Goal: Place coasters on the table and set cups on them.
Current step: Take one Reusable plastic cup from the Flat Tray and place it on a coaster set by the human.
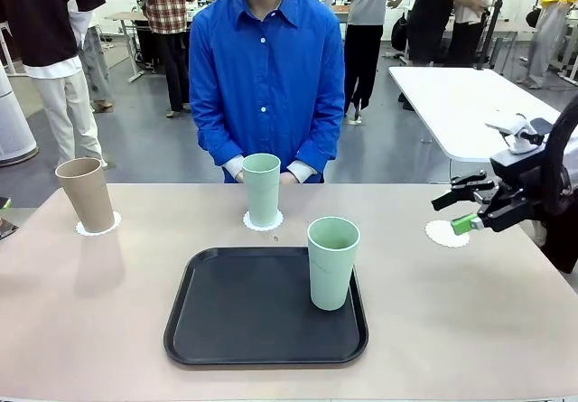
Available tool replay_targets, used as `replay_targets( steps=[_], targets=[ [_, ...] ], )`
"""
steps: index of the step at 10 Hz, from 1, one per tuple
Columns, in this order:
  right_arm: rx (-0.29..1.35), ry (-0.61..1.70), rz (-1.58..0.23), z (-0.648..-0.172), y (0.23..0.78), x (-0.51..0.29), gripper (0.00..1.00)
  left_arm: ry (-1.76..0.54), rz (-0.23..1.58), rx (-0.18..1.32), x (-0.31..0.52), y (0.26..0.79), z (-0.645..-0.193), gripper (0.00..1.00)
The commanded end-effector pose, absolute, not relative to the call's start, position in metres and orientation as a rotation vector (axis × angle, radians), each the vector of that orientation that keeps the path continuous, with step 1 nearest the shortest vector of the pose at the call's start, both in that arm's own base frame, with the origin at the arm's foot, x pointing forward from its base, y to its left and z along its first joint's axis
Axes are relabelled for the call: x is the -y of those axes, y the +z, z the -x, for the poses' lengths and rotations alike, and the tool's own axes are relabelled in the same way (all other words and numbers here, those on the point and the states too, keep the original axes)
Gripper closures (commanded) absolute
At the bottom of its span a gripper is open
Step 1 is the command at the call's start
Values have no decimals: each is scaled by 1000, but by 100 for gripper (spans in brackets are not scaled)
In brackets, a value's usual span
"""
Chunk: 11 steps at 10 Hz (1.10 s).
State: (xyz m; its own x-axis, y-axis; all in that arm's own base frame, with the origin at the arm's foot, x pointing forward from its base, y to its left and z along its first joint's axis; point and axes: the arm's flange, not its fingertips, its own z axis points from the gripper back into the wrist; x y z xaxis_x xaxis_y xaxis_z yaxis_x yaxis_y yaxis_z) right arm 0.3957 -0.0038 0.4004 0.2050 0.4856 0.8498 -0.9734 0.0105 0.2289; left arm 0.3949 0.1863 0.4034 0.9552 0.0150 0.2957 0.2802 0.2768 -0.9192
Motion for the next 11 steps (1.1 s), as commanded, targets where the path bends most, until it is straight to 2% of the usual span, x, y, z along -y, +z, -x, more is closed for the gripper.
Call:
replay_targets(
  steps=[1,3,4,10,11],
  targets=[
    [658,1348,-977,-406,390,6,0,-186,1290,269,-187,406,-394,0],
    [684,1383,-915,-398,382,0,0,-186,1290,269,-187,406,-394,0],
    [643,1338,-983,-398,384,3,0,-186,1290,269,-187,406,-394,0],
    [640,1356,-968,-396,382,6,0,-186,1290,269,-187,406,-394,0],
    [710,1361,-1020,-398,373,3,0,-186,1290,269,-187,406,-394,0]
  ],
)
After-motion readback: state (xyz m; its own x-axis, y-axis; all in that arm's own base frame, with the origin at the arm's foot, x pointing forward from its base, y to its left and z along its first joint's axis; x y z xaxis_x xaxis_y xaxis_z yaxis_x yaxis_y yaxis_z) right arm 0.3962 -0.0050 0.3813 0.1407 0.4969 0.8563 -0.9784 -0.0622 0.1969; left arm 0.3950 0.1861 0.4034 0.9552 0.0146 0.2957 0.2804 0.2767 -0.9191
